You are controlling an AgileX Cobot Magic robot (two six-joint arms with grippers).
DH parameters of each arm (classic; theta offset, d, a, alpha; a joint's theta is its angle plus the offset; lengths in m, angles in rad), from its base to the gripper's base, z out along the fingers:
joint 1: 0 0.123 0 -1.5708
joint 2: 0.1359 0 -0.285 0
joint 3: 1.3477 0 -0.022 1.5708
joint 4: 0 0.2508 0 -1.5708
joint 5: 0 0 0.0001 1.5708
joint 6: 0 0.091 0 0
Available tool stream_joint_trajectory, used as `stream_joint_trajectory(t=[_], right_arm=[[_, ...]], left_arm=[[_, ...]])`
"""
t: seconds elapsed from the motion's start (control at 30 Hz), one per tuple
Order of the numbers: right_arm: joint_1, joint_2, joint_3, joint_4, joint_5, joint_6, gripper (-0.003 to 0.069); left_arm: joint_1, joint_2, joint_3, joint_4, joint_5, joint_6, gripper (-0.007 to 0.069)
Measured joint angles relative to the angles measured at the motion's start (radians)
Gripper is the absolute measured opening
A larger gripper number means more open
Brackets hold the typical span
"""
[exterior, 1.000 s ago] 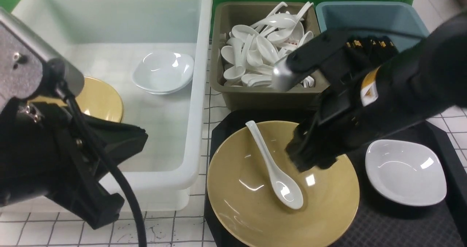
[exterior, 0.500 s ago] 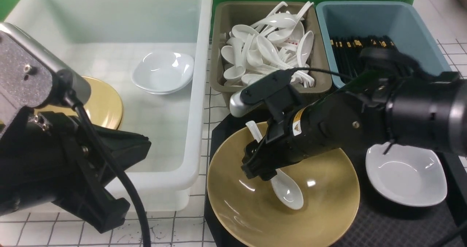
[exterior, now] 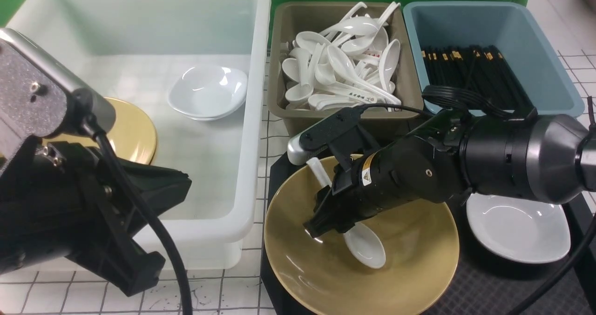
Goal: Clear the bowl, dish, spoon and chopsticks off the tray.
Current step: Use the right arm to grab the soup spoon in the middle, then use the right arm to put the soup spoon into the small storage box in the middle
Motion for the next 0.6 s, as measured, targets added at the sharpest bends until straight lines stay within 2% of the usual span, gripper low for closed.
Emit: stream_joint_trajectory(t=[0.03,0.07,0.37,0.6], right_arm=[[0.0,0.0,0.0,0.0,0.0,0.0,0.0203],[0.0,0.0,0.0,0.0,0.002,0.0,0.0174],[0.0,-0.041,-0.171,-0.019,0.152,-0.068,0.0182],[-0.071,-0.054,-0.438,-0.075,0.09,-0.083,0.0182]], left_arm=[[0.0,0.0,0.0,0.0,-0.006,0.0,-0.0006],[0.0,0.0,0.0,0.0,-0.009,0.0,-0.0006],[0.0,0.052,0.0,-0.033,-0.091,-0.041,-0.0006],[0.0,0.279,-0.03,-0.067,-0.277,-0.057,-0.0006]])
